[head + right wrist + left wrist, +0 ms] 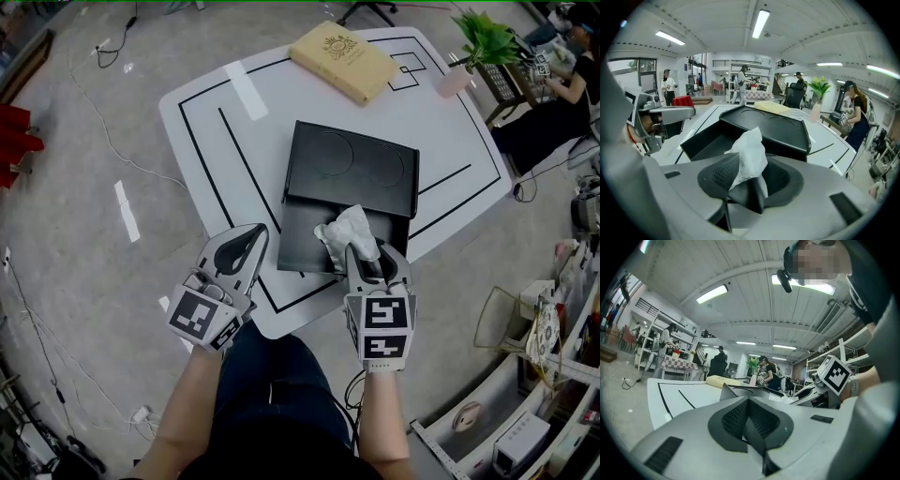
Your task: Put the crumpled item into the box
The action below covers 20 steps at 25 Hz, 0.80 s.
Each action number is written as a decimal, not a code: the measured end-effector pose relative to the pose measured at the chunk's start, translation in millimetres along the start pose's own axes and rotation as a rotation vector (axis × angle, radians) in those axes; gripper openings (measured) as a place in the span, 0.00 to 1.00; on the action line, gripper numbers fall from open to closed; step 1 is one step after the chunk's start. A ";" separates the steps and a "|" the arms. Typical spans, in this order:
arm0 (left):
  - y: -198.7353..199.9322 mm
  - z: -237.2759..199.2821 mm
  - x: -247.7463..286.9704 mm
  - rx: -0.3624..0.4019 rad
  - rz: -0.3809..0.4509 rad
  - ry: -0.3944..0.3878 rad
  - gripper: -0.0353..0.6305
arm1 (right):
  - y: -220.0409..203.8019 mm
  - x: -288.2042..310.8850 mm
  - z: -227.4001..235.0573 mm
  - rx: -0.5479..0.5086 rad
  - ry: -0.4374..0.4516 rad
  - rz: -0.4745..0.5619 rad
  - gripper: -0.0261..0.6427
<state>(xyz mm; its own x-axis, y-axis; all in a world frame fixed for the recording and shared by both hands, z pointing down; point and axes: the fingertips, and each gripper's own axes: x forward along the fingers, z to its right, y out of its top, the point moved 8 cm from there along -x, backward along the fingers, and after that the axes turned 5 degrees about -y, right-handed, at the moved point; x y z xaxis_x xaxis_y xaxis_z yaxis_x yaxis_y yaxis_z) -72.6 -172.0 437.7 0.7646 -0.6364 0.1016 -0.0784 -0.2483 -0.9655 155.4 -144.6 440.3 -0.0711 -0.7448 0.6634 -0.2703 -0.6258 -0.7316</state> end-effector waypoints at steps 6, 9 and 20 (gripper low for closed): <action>-3.3 -0.6 2.7 -0.007 -0.006 0.000 0.06 | 3.6 8.0 -0.8 0.005 0.097 -0.025 0.25; -5.3 -1.1 3.0 -0.010 -0.011 0.003 0.06 | 4.4 10.4 0.5 0.007 0.151 -0.058 0.24; -3.2 -7.0 2.7 -0.012 -0.005 0.023 0.06 | 6.3 19.0 15.7 -0.119 0.075 -0.102 0.31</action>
<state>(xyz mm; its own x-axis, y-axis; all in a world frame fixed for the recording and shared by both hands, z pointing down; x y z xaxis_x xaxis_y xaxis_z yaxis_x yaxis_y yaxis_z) -74.8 -178.0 442.7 0.7503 -0.6515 0.1121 -0.0825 -0.2605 -0.9619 167.4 -166.4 445.9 -0.1078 -0.6568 0.7463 -0.3910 -0.6622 -0.6392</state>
